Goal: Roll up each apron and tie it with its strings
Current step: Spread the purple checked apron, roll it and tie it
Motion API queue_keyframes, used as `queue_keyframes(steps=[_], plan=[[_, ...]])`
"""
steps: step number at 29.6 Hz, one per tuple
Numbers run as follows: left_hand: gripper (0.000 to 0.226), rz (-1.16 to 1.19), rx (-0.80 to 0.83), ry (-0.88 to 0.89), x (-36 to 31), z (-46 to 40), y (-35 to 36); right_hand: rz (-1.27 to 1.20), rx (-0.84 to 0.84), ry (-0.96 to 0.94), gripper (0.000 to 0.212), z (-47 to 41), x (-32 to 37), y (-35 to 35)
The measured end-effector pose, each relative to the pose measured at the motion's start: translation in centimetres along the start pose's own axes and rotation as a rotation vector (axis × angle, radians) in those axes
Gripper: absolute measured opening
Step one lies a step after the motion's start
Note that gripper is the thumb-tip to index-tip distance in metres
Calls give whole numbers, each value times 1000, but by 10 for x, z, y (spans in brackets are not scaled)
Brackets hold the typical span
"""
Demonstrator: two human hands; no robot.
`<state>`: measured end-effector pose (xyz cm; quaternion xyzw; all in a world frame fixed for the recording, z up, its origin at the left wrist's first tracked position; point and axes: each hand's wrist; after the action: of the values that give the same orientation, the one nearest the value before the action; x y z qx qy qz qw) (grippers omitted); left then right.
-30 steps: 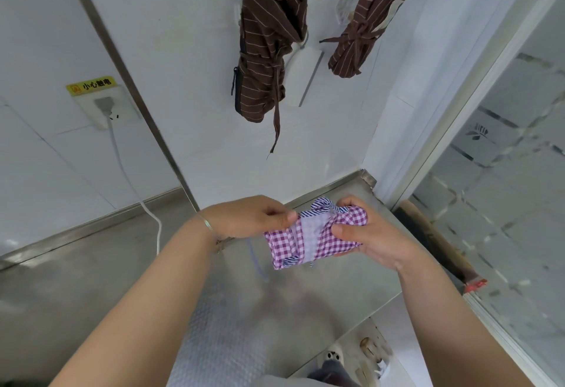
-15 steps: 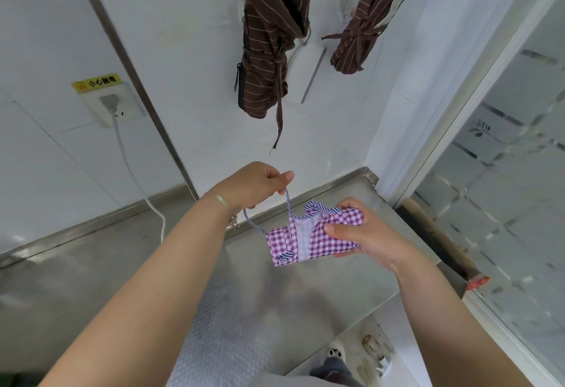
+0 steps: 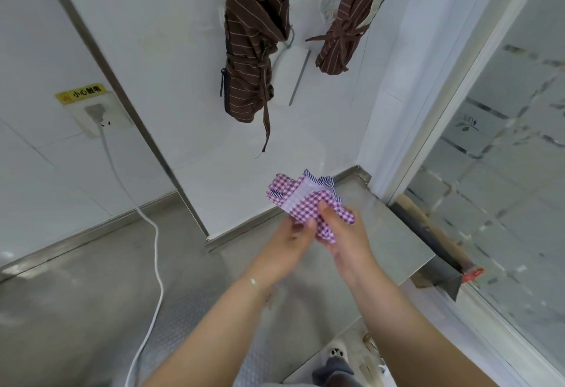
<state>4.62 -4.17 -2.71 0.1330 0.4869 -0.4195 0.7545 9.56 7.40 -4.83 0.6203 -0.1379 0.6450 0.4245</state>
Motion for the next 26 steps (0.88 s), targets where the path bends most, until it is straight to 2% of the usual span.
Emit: queue_keyframes(steps=[2,4,5,7,10,12,13,14,17,19,24,26], plan=[[32,494,-61,26,-1,-9,12,-22,2,36,48,9,-7,10],[18,682,-205,9,-2,-10,9,62,68,72,32,13,-11,18],[12,686,-255,-1,-2,-9,4,159,105,60,31,12,-10,19],[13,682,-245,-31,0,-10,-10,393,133,-65,40,9,-8,18],[18,621,-130,-49,-2,-4,-24,694,236,-461,50,8,9,11],[19,578,-111,-77,-4,-2,-30,822,364,-695,33,7,20,6],[21,573,-99,-93,-5,0,-32,852,404,-751,20,6,24,5],[22,573,-85,-109,-6,1,-35,850,428,-759,11,6,28,4],[25,598,-18,-141,-9,5,-40,785,477,-634,24,4,32,2],[24,642,59,-146,-11,8,-43,741,537,-565,25,6,34,2],[26,764,216,-260,-17,15,-47,642,411,-448,18,8,40,5],[27,782,230,-282,-16,15,-47,493,448,-327,18,13,45,7]])
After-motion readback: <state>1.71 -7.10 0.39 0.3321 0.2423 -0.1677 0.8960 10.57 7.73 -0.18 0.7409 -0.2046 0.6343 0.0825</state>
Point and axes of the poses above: each hand's wrist, its own z-axis away from the middle knuckle, its own y-axis out of the palm, x = y × z, and after that the axes turned 12 degrees about -y, right-handed
